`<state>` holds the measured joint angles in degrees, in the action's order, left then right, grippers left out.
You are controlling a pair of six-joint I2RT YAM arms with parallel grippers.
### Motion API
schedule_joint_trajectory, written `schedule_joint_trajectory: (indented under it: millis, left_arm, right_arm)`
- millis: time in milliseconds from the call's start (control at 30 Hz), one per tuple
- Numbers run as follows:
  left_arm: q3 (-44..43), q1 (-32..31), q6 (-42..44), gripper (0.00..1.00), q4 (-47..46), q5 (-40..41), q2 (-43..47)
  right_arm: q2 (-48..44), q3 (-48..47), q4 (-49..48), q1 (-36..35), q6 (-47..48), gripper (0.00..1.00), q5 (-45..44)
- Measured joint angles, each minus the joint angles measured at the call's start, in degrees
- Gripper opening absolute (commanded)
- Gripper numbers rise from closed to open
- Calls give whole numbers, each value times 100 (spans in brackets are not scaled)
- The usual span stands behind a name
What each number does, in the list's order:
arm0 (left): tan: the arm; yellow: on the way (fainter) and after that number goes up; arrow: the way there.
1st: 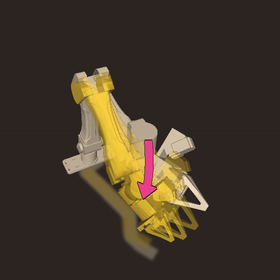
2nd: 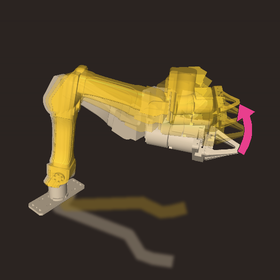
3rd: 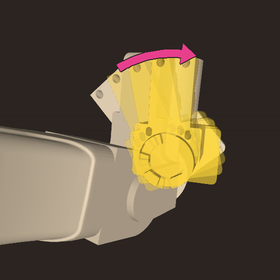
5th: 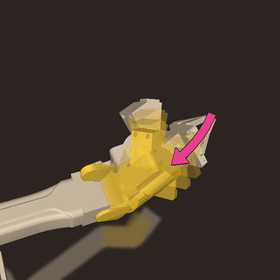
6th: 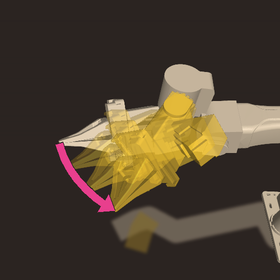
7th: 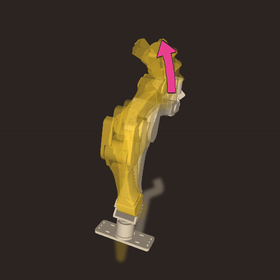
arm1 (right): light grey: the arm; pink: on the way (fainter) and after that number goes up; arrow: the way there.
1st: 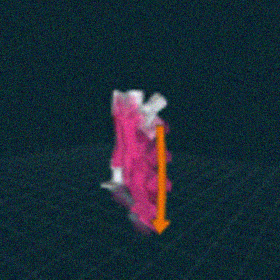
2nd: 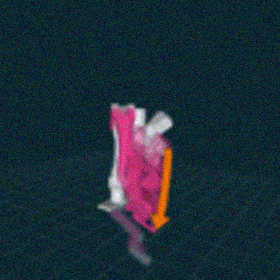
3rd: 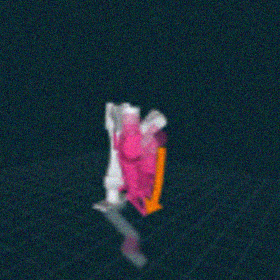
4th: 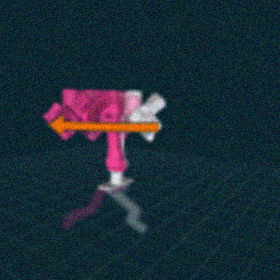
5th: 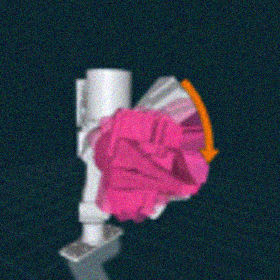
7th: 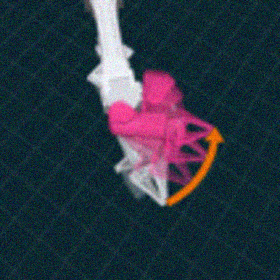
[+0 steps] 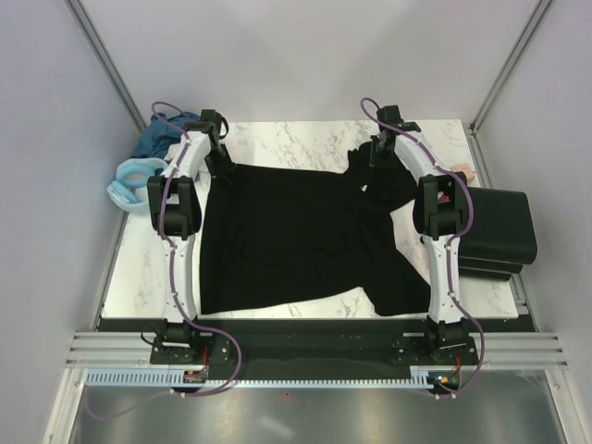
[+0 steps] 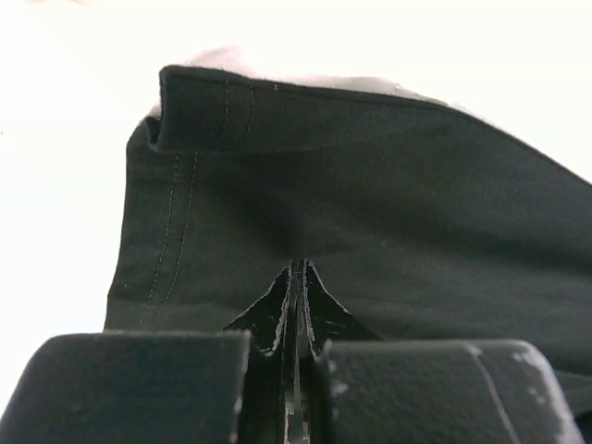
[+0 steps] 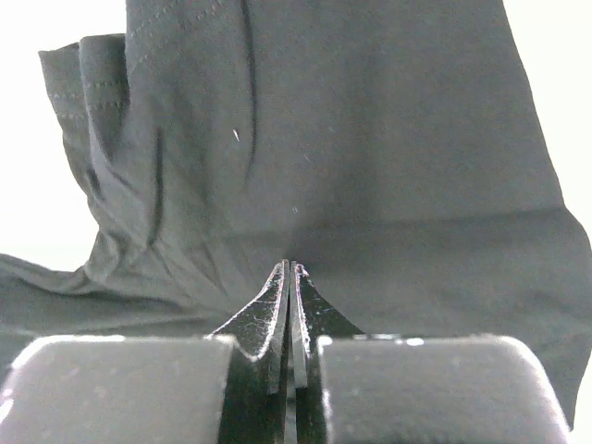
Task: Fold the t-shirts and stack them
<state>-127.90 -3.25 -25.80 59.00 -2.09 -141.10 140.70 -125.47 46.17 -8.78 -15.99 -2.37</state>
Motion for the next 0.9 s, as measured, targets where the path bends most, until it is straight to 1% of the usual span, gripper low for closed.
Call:
schedule_joint_trajectory:
  millis: [233, 300, 367, 400, 433, 467, 533, 600, 633, 733, 833, 900]
  left_arm:
    - [-610, -4, 0, 2, 284, 11, -463]
    - [-660, -4, -2, 2, 330, 46, -481]
    - [-715, 2, -4, 2, 385, 48, -522]
    - [-754, 9, -7, 2, 409, 48, -544]
    - [-785, 24, -9, 2, 431, 46, -557]
    - [-831, 37, -17, 2, 455, 44, -577]
    - [-922, 59, -44, 2, 503, 20, -632]
    - [-992, 96, -55, 2, 505, -13, -651]
    - [-997, 127, -55, 4, 496, -44, -651]
    - [-1012, 216, -55, 13, 422, -101, -649]
    - [-992, 291, -57, 14, 321, -177, -568]
    - [-874, 323, -57, 11, 256, -306, -358]
  right_arm:
    - [352, -424, 140, 0, 4, 3, 138]
    - [472, -627, 214, 0, 2, 4, 155]
    - [570, -789, 249, 0, -7, 6, 199]
    - [625, -874, 256, 0, -11, 10, 219]
    - [664, -953, 258, 0, -15, 28, 243]
    - [717, -1040, 271, 0, -24, 40, 260]
    - [796, -1193, 251, 0, -50, 49, 302]
    - [811, -1248, 214, 0, -46, 50, 361]
    - [811, -1248, 205, -2, -33, 51, 385]
    - [800, -1246, 107, -9, -31, 53, 437]
    - [667, -1224, 37, 2, -44, 51, 531]
    - [385, -1082, -22, 2, -66, 50, 564]
